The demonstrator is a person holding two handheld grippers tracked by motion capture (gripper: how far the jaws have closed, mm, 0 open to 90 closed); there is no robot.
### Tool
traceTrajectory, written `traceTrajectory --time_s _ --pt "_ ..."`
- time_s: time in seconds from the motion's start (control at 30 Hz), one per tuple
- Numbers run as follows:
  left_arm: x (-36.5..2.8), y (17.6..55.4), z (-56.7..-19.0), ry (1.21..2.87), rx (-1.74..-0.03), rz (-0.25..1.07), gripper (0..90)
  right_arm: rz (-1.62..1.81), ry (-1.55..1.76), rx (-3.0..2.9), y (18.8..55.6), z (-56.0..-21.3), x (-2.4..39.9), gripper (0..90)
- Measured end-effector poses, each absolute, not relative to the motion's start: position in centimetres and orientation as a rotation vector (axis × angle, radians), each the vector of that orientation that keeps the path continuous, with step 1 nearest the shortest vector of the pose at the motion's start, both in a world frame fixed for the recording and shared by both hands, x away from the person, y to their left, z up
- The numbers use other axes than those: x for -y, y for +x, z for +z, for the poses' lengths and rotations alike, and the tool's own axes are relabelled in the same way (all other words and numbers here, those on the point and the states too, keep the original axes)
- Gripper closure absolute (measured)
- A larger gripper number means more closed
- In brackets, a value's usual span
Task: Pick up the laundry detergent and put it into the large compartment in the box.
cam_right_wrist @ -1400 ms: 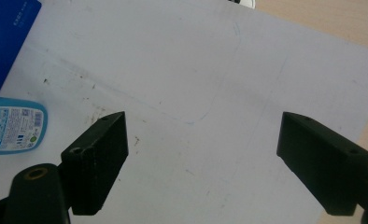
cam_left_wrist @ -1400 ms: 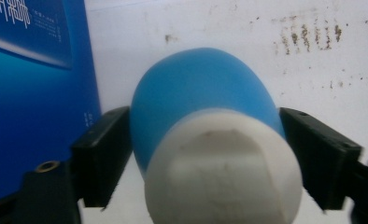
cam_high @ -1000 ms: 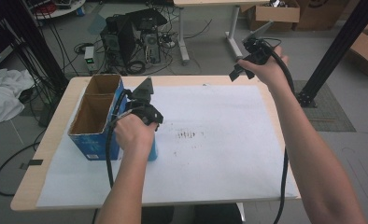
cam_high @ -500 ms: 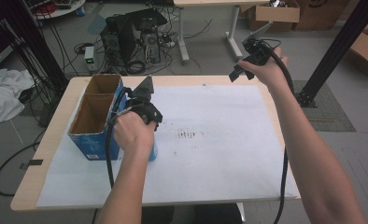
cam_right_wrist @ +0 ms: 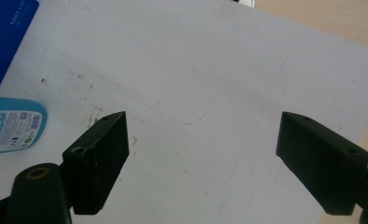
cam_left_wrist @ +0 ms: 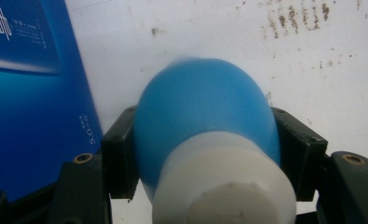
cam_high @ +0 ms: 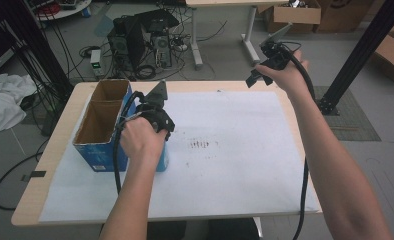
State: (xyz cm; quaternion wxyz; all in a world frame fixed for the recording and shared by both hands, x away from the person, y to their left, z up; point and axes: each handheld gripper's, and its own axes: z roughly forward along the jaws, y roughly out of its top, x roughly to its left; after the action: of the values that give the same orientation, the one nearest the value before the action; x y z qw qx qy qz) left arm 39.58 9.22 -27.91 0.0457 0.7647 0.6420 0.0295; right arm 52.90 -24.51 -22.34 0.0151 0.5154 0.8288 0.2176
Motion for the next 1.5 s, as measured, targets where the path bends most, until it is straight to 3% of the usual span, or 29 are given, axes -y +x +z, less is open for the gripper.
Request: traceTrajectory --time_s 0.4,1.13,1.5 --pt "-10.5 39.6 -24.4 2.323 -1.904 0.072 36.7 0.672 1.601 -2.571 52.8 -22.2 24.6 17.6" --pt "-13.5 38.9 -14.6 2.231 -1.803 0.149 37.4 0.664 1.602 -2.569 53.0 -22.1 24.5 17.8" --pt "-16.1 39.2 -11.6 2.171 -1.820 0.182 37.6 0.661 1.606 -2.563 53.1 -22.1 24.7 18.0"
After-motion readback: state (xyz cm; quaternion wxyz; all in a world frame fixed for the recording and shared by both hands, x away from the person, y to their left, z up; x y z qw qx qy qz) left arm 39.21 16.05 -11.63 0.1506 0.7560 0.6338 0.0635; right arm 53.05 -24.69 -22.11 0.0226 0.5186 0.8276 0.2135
